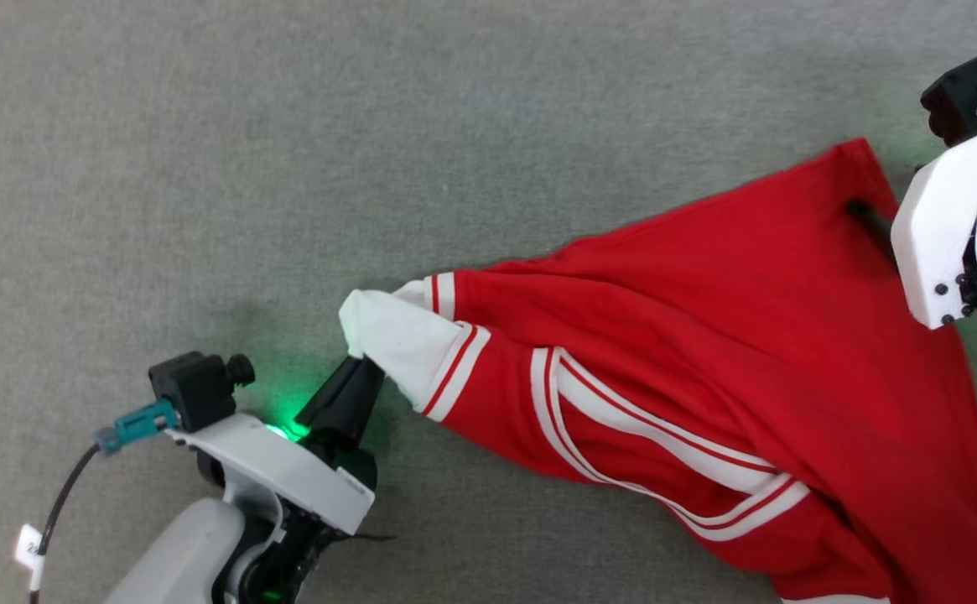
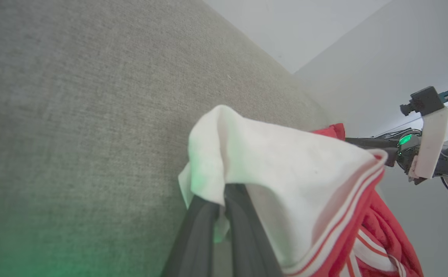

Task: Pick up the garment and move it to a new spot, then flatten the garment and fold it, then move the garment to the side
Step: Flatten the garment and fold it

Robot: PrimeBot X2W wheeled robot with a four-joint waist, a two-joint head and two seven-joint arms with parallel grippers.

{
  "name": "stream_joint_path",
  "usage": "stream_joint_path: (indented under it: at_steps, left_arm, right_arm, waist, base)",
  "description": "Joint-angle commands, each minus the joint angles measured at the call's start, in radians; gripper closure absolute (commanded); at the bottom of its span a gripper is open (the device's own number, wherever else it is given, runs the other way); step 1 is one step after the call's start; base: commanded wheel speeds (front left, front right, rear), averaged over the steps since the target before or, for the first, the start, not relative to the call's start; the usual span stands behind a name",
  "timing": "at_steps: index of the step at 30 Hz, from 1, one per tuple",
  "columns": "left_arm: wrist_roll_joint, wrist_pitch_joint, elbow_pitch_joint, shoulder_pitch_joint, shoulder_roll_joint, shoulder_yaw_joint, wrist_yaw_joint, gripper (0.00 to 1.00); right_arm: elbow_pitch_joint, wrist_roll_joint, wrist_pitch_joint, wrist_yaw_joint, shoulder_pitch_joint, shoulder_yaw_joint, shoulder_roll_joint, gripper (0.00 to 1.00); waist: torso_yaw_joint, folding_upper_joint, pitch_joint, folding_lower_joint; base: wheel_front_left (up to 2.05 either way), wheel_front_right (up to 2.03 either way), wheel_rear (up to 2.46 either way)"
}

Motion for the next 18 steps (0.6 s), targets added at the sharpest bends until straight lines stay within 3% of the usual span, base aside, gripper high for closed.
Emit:
stream_joint_path:
  at_steps: [1,4,5,6,7,13,18]
  left_arm:
    - [0.000,0.004,0.034,-0.005,-0.003,-0.003,-0.009,1.00]
    - [-0.004,-0.002,0.047,-0.009,-0.008,-0.004,-0.013,1.00]
    - [-0.006,-0.001,0.052,-0.011,-0.008,-0.004,-0.015,1.00]
    - [-0.007,-0.004,0.056,-0.011,-0.008,-0.005,-0.015,1.00]
    - [-0.008,-0.005,0.061,-0.010,-0.008,-0.005,-0.016,1.00]
    - [-0.016,-0.013,0.077,-0.006,-0.011,-0.007,-0.021,1.00]
    - [0.000,-0.015,0.076,-0.019,0.010,-0.006,-0.026,1.00]
  right_arm:
    - [0.018,0.017,0.007,-0.002,-0.015,0.017,-0.005,0.00]
    - [0.049,0.022,0.011,-0.002,-0.013,0.059,-0.011,0.00]
    - [0.058,0.030,0.020,-0.001,-0.012,0.074,-0.012,0.54]
    - [0.064,0.039,0.026,-0.001,-0.012,0.086,-0.010,0.67]
    - [0.069,0.046,0.027,-0.001,-0.012,0.088,-0.006,1.00]
    - [0.094,0.055,0.003,-0.002,-0.019,0.081,-0.015,1.00]
    - [0.115,0.042,-0.131,-0.002,-0.034,-0.012,0.028,1.00]
  waist:
    - [0.023,0.0000,0.029,0.0000]
    - [0.029,0.0000,0.034,0.0000]
    - [0.030,0.0000,0.035,0.0000]
    - [0.031,0.0000,0.034,0.0000]
    - [0.032,0.0000,0.033,0.0000]
    - [0.033,0.0000,0.013,0.0000]
    - [0.027,0.0000,-0.010,0.0000]
  base:
    - [0.00,0.00,0.00]
    - [0.00,0.00,0.00]
    - [0.00,0.00,0.00]
    - [0.00,0.00,0.00]
    - [0.00,0.00,0.00]
    - [0.00,0.00,0.00]
    - [0.00,0.00,0.00]
